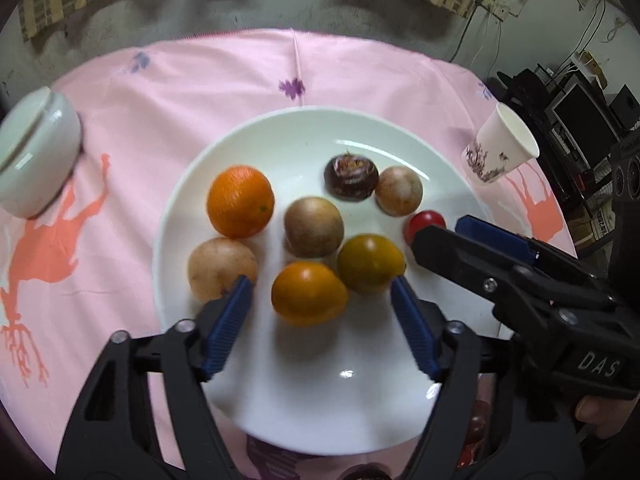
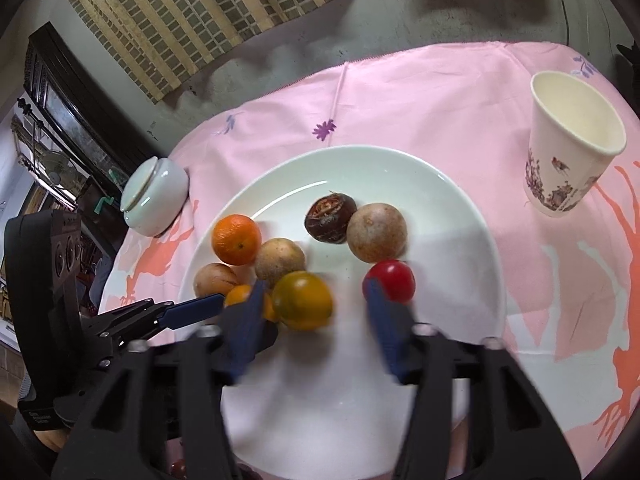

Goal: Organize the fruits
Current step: 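Carry both yellow fruits onto the white plate and open both grippers, then move both grippers back toward the fruit cluster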

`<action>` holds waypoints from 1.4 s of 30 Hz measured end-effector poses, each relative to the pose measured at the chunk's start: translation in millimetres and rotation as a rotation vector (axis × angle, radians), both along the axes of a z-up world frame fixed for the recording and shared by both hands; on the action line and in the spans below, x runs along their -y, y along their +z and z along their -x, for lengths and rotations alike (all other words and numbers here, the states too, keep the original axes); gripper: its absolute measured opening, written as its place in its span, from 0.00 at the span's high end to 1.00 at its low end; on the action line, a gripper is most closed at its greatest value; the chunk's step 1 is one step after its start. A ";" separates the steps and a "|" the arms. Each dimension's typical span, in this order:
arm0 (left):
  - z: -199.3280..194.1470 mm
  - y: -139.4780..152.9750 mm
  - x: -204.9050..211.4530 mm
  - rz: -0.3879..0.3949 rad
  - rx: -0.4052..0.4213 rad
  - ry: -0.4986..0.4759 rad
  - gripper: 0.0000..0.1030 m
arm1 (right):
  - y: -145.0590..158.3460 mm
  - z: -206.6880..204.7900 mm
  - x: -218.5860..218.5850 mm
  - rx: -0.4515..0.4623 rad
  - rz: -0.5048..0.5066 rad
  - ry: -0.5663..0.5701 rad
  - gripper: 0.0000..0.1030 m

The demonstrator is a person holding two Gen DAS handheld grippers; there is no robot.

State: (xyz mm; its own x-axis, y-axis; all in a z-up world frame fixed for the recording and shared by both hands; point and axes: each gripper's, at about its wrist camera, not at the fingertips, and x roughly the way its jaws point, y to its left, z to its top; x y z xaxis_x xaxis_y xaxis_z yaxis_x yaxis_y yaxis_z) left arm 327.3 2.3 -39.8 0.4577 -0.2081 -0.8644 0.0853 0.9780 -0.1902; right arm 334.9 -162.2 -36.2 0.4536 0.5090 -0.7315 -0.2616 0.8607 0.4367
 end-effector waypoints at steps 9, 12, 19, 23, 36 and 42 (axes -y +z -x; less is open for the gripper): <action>45.6 27.9 -22.2 -0.013 0.013 0.059 0.17 | 26.1 37.2 31.0 0.013 0.000 -0.050 0.32; 69.2 28.8 -33.9 -0.013 -0.006 0.090 0.17 | 26.4 61.0 50.1 -0.010 0.017 -0.090 0.32; 129.7 27.4 -55.4 -0.029 -0.063 0.153 0.17 | 12.7 120.5 83.7 -0.106 0.054 -0.162 0.32; 161.1 25.0 -59.2 -0.032 -0.095 0.167 0.16 | 5.7 152.7 93.2 -0.164 0.053 -0.191 0.31; 231.8 14.3 -51.4 -0.043 -0.154 0.156 0.15 | 2.8 233.4 85.2 -0.179 0.147 -0.151 0.29; 241.6 11.9 -38.6 -0.042 -0.164 0.122 0.15 | -3.7 255.2 81.1 -0.172 0.195 -0.138 0.29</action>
State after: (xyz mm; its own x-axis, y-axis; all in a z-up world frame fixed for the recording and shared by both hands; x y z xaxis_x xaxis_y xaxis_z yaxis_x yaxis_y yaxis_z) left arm 85.7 40.9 -27.8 0.3301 -0.1225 -0.9360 -0.0627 0.9865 -0.1512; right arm 79.7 -243.3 -39.9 0.3697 0.2930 -0.8817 -0.0725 0.9552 0.2870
